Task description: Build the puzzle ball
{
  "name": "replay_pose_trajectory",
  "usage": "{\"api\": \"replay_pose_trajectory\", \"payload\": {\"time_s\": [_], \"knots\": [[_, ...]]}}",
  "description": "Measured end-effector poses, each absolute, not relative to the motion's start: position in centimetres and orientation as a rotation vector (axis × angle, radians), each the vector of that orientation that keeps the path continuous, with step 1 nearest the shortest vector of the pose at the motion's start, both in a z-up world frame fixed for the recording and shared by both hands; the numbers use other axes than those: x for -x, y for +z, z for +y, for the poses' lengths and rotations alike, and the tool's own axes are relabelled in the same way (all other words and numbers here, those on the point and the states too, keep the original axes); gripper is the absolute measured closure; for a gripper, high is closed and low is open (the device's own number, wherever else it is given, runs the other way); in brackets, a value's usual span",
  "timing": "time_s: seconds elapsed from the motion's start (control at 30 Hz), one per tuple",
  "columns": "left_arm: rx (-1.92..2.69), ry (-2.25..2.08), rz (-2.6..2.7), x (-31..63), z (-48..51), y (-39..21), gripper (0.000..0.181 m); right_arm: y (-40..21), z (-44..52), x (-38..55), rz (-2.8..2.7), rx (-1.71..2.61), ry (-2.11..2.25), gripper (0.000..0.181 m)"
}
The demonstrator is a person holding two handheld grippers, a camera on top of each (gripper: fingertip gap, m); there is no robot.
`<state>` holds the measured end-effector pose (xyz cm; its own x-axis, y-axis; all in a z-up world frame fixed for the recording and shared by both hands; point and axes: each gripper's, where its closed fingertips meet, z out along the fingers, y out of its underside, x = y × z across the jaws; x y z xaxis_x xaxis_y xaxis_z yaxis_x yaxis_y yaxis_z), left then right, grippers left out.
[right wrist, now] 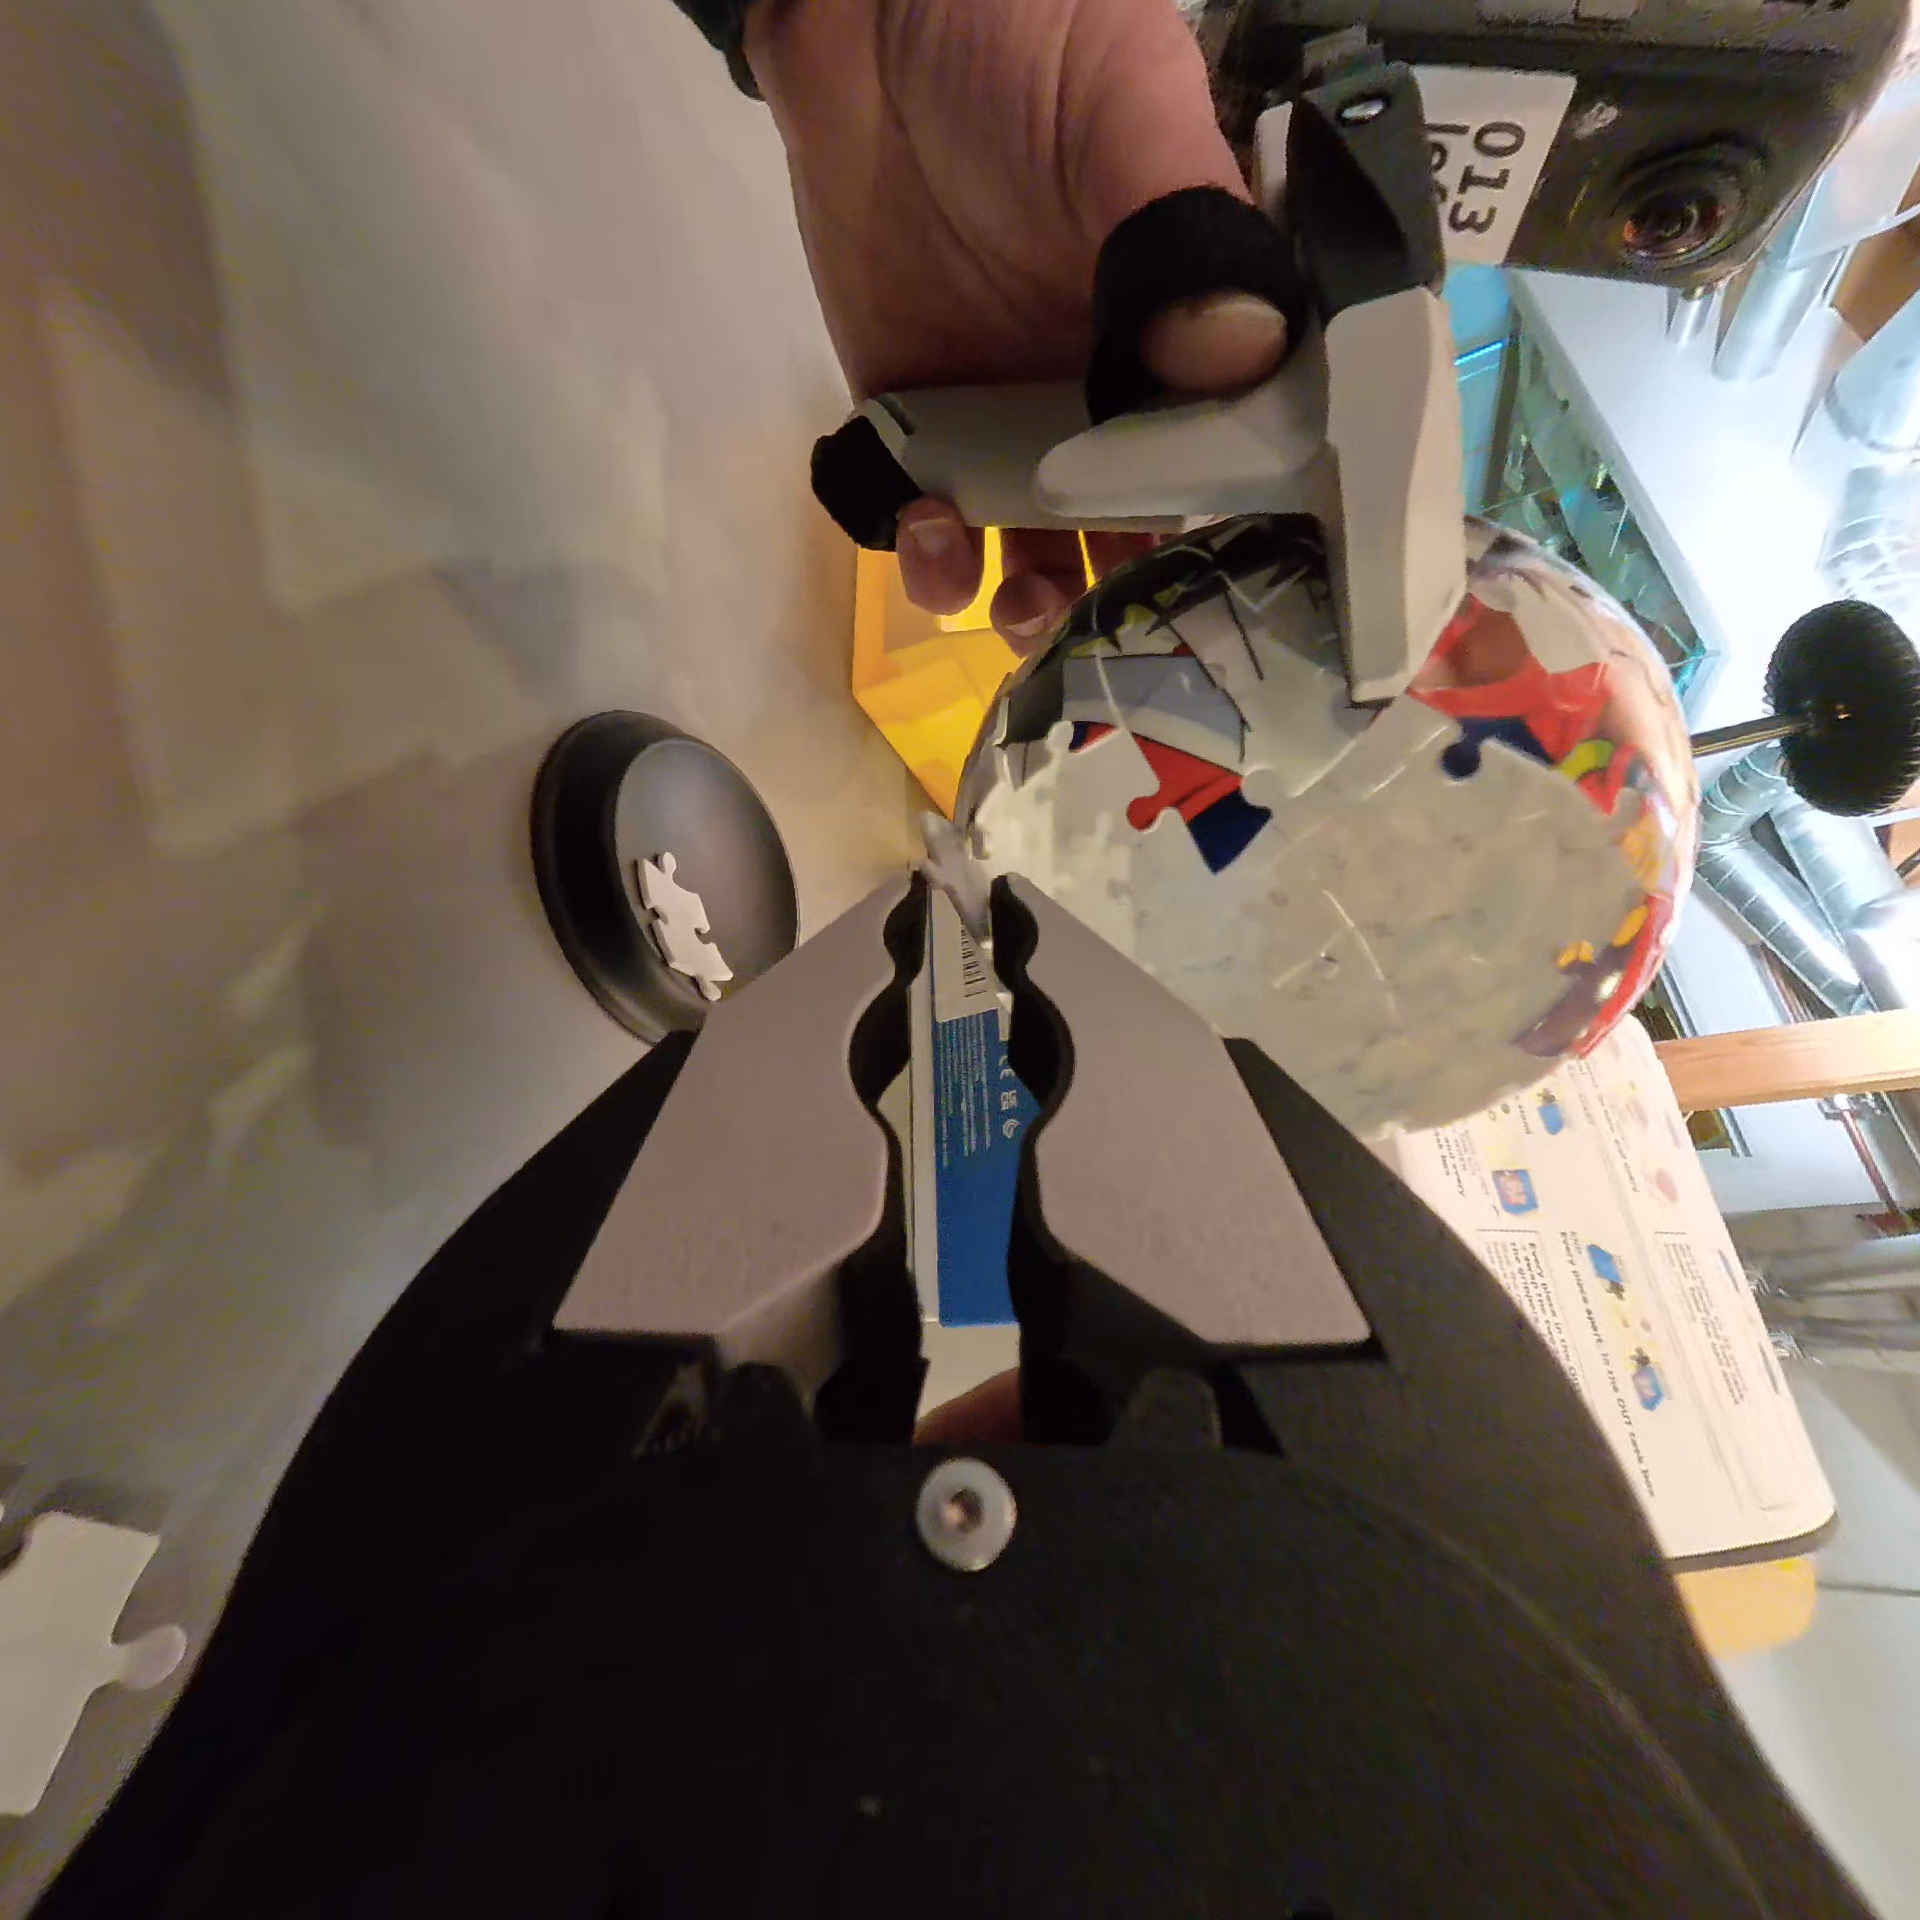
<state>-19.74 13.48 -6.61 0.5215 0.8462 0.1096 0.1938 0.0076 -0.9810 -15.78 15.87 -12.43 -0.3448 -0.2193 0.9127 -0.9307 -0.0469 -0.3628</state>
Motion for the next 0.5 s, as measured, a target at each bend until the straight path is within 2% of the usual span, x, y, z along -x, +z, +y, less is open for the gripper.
{"api": "replay_pose_trajectory", "payload": {"time_s": [0.5], "knots": [[1.574,0.662,-0.867,19.35,14.42,-6.27,0.042,-12.45,16.65,15.52,-1.745,-1.256,1.564,0.17]]}}
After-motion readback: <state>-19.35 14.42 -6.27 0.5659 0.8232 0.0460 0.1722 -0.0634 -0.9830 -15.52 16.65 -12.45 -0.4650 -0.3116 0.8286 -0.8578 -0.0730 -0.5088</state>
